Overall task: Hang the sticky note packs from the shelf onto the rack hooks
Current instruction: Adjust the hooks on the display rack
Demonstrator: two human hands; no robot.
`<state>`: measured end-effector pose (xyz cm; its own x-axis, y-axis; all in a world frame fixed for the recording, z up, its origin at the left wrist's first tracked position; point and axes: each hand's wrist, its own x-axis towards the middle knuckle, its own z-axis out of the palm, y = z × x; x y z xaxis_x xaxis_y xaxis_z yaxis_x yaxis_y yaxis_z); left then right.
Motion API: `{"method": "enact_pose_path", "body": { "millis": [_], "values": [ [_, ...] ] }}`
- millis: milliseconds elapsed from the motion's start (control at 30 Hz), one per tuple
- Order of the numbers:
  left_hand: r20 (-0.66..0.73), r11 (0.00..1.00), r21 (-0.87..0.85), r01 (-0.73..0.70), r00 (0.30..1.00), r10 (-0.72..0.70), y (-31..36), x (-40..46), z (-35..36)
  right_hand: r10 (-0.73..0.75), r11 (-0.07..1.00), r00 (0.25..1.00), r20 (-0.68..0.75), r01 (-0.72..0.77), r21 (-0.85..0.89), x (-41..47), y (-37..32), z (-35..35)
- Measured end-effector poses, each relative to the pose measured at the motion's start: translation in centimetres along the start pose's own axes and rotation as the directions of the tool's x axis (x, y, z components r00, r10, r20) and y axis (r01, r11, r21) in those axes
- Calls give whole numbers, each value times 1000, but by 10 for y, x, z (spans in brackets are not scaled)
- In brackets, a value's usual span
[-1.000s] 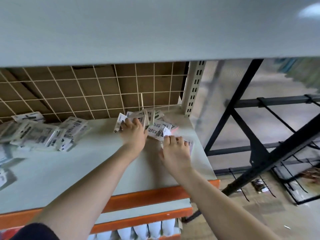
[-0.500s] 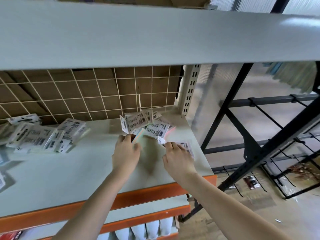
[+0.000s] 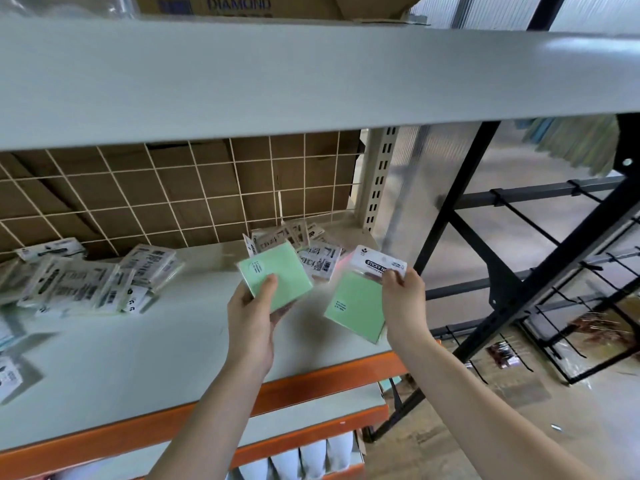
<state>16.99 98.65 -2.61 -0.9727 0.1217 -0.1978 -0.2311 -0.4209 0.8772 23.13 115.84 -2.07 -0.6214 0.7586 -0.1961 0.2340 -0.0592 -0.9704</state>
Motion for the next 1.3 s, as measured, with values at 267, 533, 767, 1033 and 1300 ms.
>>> {"method": "enact_pose_path", "body": {
  "millis": [267, 533, 767, 1033, 1300],
  "values": [
    [187, 947, -227, 226, 965, -185, 1, -13, 16, 115, 991, 990, 77, -119, 54, -10, 7, -4],
    [287, 982, -53, 182, 944, -160, -15, -23, 39, 143, 886, 928, 345, -276, 373, -17, -10, -33],
    [453, 982, 124, 143, 872, -184, -35, -48, 79, -159, 972, 970, 183, 122, 201, -11, -18, -96],
    [554, 960, 274, -54, 825, -112, -56, -95, 148, -448, 893, 886, 123, 437, 107, -15, -31, -194],
    [561, 863, 328, -384, 815, 149, -84, -172, 235, -510, 859, 845, 162, 508, 58, -13, -27, -295]
  ]
}}
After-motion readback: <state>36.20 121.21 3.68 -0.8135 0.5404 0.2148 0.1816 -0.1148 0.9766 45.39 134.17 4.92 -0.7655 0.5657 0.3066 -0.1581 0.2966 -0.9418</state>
